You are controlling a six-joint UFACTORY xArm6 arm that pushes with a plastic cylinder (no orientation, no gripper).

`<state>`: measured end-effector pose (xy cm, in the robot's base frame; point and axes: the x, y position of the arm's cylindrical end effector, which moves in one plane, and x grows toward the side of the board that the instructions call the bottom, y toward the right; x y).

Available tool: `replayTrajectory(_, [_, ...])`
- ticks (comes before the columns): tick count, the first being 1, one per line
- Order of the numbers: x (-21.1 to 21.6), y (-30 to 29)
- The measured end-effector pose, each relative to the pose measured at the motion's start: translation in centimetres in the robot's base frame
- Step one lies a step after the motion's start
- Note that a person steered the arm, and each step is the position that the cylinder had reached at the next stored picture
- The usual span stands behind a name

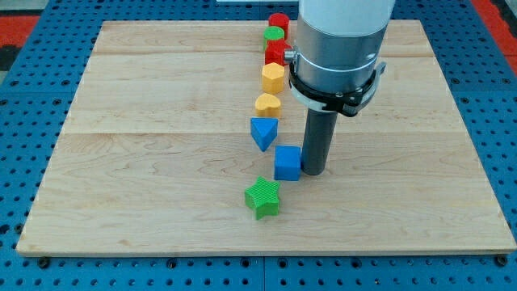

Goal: Adjust the blue cube to make a vertical line

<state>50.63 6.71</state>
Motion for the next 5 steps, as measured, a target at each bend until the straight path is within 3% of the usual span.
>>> replayTrajectory(3, [0.0,-2.8])
replayTrajectory(4, [-1.2,-0.7])
replayTrajectory(5, [-2.7,5.4])
